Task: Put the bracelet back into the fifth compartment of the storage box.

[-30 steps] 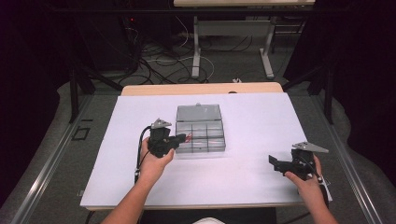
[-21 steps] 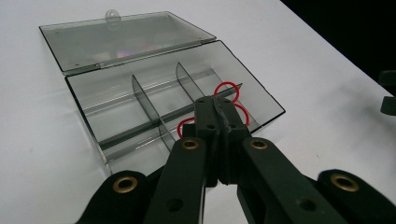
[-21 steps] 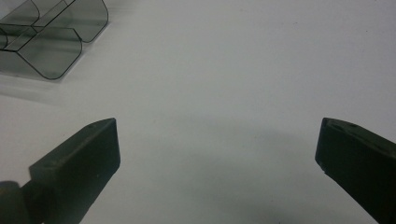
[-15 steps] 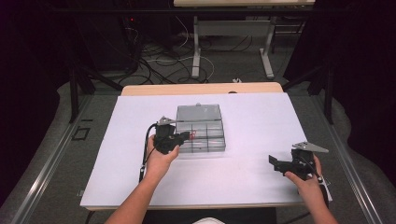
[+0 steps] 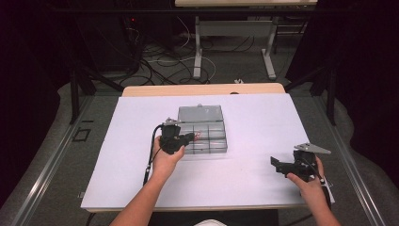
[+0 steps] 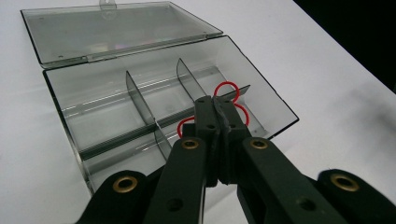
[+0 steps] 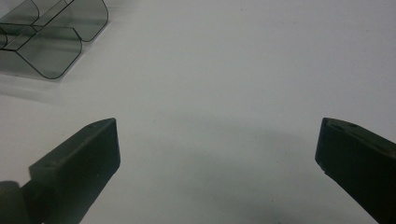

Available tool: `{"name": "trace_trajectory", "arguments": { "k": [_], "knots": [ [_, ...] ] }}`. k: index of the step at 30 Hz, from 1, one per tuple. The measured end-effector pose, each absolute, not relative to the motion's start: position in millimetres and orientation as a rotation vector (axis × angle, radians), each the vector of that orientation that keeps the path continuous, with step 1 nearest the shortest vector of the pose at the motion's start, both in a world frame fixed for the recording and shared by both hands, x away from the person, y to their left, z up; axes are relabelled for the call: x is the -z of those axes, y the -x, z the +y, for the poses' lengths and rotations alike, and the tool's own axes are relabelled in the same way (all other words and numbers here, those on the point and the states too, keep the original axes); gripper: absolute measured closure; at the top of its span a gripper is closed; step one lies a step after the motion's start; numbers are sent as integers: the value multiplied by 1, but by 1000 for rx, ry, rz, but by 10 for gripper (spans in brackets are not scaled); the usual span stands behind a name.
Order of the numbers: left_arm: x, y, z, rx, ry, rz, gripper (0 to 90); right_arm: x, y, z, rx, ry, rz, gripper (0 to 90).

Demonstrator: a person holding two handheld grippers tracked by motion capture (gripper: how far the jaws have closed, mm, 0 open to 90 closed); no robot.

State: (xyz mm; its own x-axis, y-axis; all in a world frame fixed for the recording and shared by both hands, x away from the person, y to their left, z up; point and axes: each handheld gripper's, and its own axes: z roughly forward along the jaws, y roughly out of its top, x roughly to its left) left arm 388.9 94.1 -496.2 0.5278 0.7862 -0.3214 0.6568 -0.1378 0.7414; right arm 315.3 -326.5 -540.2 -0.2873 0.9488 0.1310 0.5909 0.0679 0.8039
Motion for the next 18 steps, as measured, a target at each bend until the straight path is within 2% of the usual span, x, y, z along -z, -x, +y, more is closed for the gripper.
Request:
{"name": "trace_trajectory", "arguments": {
  "k": [18],
  "knots": [
    [513, -397, 85, -150, -1895, 1219, 900, 541, -316, -326, -1106, -1535, 1919, 0]
  ]
}}
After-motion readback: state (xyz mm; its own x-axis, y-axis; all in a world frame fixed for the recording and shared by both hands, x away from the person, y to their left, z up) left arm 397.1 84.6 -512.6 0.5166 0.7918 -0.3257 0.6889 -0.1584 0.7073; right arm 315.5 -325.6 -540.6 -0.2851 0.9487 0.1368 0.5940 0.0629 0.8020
